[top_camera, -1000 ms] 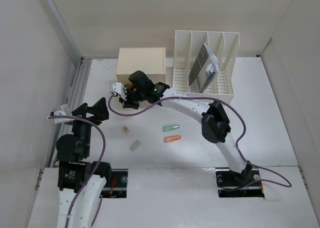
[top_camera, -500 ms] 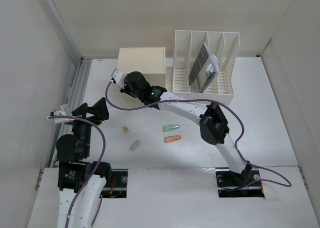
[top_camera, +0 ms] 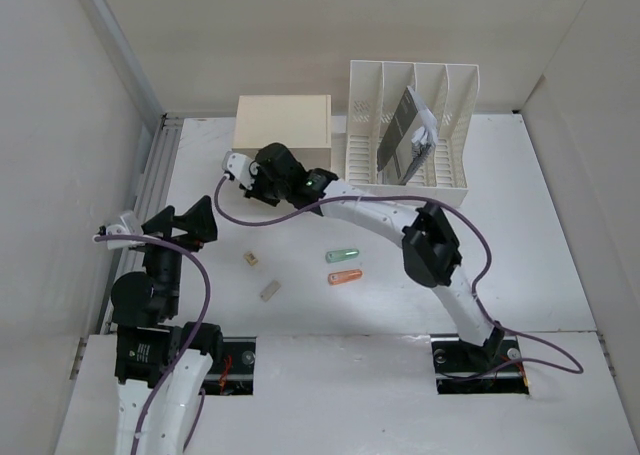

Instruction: Organize the desk

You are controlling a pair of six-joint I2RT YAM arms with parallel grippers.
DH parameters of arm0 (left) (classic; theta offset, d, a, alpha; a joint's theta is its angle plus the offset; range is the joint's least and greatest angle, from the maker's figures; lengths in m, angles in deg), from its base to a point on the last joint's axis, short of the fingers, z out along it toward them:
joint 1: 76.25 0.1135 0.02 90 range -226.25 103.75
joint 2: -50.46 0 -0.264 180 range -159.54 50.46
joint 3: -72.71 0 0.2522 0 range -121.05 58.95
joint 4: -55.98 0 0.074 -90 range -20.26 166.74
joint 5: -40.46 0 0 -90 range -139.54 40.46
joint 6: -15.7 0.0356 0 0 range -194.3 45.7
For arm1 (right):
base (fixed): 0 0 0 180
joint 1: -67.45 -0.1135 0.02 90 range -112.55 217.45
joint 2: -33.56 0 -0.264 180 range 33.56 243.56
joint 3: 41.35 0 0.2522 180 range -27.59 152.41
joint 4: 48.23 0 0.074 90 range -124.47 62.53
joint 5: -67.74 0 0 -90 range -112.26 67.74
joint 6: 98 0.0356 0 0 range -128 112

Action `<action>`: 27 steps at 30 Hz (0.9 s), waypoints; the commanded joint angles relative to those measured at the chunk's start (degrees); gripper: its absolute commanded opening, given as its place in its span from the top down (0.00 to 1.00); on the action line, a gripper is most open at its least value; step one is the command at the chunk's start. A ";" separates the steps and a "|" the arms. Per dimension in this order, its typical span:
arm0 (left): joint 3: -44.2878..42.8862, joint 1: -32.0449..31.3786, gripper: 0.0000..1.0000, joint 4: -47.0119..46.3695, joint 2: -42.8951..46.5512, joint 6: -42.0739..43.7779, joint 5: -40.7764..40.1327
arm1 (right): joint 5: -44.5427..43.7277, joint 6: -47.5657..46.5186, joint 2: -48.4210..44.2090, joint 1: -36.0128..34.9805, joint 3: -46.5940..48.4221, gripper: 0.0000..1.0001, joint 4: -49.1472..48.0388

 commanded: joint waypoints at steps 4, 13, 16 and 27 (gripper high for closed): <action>0.11 -0.34 0.12 -1.86 1.26 -3.27 2.30 | 17.04 -3.75 -16.21 1.79 -10.61 0.60 8.67; 10.64 -0.34 1.00 -14.31 -0.92 -18.37 8.00 | 19.95 -2.63 -39.51 10.39 -36.28 1.00 -1.23; 19.95 -0.34 1.00 -28.45 -8.27 -25.85 16.70 | 19.24 -0.16 -46.90 15.03 -40.77 1.00 -4.06; 20.24 -3.50 1.00 -58.97 -47.84 -27.36 26.56 | 30.92 9.50 -54.91 29.99 -41.22 1.00 -8.37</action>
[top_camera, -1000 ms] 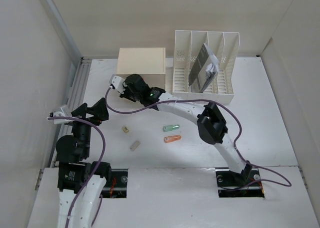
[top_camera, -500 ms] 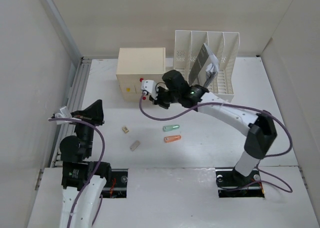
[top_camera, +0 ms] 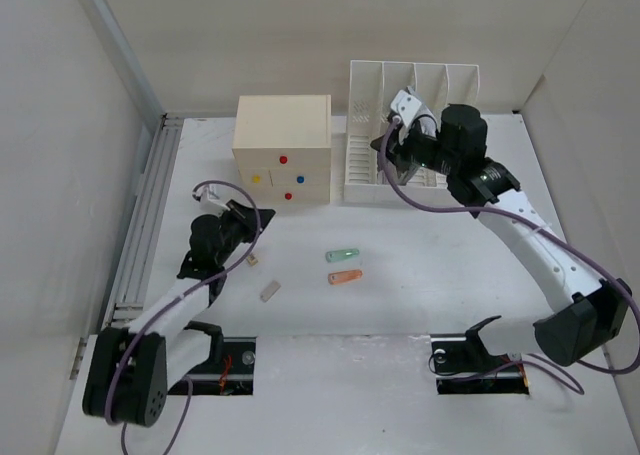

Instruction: Organize the desk

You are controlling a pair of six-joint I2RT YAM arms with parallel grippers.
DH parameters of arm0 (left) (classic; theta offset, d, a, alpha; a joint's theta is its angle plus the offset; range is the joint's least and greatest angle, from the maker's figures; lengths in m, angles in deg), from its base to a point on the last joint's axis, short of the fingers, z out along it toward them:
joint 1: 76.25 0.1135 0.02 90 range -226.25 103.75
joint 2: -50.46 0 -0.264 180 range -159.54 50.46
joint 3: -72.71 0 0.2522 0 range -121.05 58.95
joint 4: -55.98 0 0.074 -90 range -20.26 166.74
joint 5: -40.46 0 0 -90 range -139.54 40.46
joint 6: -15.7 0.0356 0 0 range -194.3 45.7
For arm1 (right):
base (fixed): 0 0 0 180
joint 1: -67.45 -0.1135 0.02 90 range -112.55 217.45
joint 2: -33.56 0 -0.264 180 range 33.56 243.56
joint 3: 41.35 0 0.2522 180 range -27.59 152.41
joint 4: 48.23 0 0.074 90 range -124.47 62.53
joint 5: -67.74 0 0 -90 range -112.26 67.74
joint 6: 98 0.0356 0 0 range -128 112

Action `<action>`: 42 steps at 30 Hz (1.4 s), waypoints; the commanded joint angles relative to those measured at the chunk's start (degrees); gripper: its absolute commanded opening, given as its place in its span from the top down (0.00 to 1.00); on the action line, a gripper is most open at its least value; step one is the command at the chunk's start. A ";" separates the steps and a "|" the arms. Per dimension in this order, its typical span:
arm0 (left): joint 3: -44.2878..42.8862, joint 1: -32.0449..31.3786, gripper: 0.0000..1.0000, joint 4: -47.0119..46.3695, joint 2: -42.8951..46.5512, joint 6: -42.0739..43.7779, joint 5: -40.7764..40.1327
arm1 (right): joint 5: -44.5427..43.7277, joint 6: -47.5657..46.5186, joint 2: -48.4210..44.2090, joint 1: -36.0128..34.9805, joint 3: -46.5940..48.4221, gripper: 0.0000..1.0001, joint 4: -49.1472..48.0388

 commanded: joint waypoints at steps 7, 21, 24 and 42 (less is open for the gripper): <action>-6.05 -2.24 0.72 -28.88 -21.91 -7.51 2.84 | 7.27 5.58 -0.93 3.23 0.09 1.00 -4.25; -14.65 -6.90 0.60 -32.95 -34.14 -10.33 -1.98 | 9.64 6.11 -1.45 4.46 -2.02 1.00 -4.86; -16.07 -6.90 0.62 -31.80 -35.64 -10.34 -2.52 | 9.64 6.11 -1.45 4.46 -2.02 1.00 -5.39; -23.54 -9.62 0.79 -23.72 -40.30 -9.81 -6.65 | 10.69 8.22 -4.27 6.05 -4.83 1.00 -7.58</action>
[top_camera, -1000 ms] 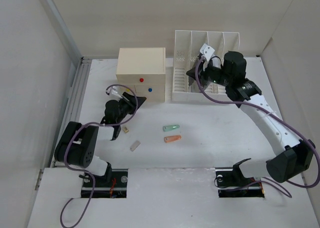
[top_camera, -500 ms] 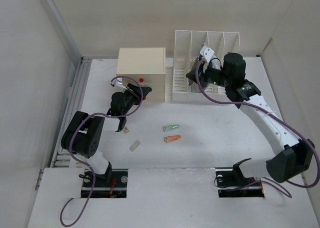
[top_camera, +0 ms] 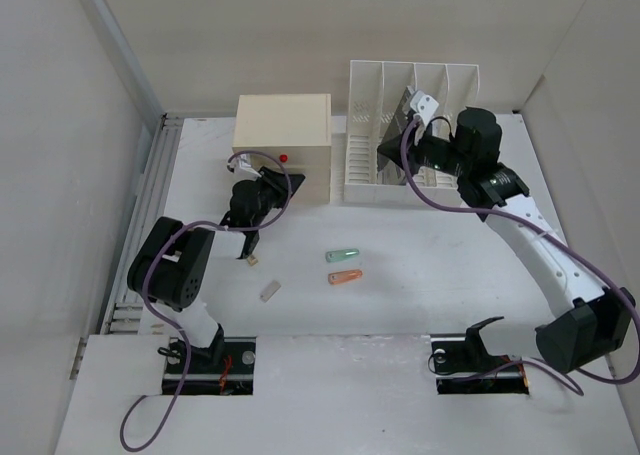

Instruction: Organize the desk

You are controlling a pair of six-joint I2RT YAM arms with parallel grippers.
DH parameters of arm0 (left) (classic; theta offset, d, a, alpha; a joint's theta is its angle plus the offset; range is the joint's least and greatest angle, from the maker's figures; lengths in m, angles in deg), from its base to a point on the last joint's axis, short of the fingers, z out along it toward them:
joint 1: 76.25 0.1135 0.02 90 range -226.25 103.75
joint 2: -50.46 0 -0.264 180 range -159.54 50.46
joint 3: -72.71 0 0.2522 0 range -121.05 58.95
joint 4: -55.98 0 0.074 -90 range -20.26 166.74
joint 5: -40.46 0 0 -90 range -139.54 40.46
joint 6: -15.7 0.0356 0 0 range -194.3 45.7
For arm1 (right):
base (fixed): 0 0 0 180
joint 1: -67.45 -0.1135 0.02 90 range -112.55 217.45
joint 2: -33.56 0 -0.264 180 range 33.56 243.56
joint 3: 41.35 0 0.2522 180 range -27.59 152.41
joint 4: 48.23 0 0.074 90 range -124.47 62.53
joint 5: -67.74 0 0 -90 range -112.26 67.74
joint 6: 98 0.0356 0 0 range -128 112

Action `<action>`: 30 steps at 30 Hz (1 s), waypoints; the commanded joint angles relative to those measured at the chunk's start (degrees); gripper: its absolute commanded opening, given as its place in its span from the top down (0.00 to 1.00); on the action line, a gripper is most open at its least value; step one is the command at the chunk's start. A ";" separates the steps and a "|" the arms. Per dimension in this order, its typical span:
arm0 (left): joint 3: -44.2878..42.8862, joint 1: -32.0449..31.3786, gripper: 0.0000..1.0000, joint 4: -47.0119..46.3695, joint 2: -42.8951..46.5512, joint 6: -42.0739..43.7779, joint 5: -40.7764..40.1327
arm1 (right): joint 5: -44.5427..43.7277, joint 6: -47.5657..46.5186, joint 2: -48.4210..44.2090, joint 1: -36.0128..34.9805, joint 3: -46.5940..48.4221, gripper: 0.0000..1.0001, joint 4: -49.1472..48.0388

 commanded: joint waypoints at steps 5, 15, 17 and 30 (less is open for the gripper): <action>-1.64 -1.26 0.91 0.74 0.68 -0.30 -0.07 | 1.41 0.88 -2.24 0.91 -1.09 1.00 -4.35; 13.92 -4.94 0.94 -6.72 9.21 -2.24 -2.27 | 3.78 1.40 -2.24 0.91 -1.62 1.00 -4.88; 17.97 -5.65 0.94 -7.43 11.67 -3.46 -3.06 | 4.31 1.40 -2.24 0.91 -1.63 1.00 -4.88; 21.14 -7.23 0.06 -0.25 24.13 -0.30 -3.77 | 22.39 -23.34 6.19 -0.57 1.09 0.51 13.62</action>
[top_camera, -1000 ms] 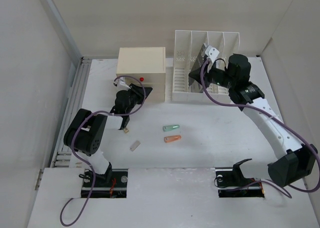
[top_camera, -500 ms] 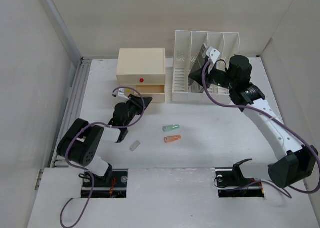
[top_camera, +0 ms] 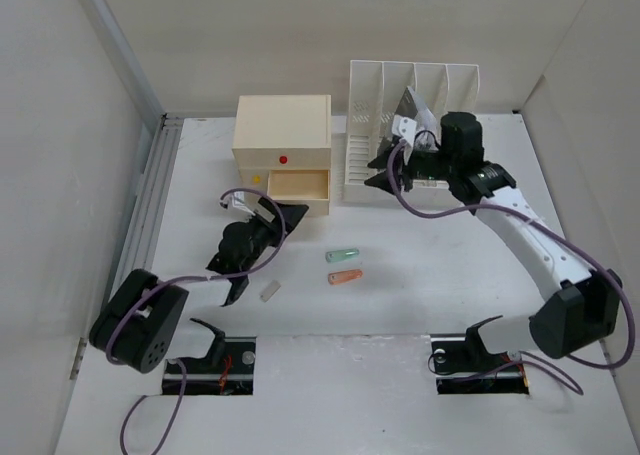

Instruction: Organize the desk

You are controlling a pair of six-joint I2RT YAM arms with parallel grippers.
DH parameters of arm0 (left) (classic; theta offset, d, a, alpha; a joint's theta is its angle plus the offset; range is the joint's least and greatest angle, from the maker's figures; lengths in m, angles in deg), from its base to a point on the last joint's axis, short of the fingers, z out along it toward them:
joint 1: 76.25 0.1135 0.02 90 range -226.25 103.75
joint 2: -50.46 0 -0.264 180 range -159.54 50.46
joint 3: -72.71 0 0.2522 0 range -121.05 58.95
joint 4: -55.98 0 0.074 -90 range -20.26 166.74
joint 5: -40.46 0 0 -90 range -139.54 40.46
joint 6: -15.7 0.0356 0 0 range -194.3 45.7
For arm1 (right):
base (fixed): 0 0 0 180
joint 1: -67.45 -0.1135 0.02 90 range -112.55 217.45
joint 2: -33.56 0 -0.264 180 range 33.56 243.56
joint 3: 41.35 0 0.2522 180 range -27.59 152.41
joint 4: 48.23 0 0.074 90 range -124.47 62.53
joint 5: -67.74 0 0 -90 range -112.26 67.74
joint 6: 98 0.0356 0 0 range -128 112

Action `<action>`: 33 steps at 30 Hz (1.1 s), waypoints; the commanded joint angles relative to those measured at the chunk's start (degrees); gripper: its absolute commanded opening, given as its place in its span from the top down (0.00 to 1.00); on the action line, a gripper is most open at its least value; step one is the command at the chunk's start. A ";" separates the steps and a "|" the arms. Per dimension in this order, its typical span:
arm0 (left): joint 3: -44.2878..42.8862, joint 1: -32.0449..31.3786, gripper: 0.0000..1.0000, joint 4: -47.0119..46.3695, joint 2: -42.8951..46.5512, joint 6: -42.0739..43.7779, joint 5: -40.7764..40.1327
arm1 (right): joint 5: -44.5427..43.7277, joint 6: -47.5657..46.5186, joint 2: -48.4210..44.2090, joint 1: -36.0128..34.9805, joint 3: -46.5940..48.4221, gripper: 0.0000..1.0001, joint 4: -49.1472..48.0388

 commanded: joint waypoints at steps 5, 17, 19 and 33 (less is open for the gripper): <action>0.34 -2.00 0.09 12.27 20.80 6.51 0.45 | 2.34 -28.29 11.80 -7.38 3.97 0.58 21.82; -22.40 -4.11 0.49 56.39 50.17 28.75 -2.54 | -14.72 -34.11 21.38 -18.46 -1.22 0.60 18.32; -24.79 -4.11 0.31 58.34 51.06 31.12 -2.54 | -17.18 -34.81 22.53 -20.04 -1.22 0.58 18.32; -28.24 -4.11 0.17 69.33 56.95 45.81 -8.69 | -29.67 -34.20 28.51 -24.27 0.01 0.54 18.32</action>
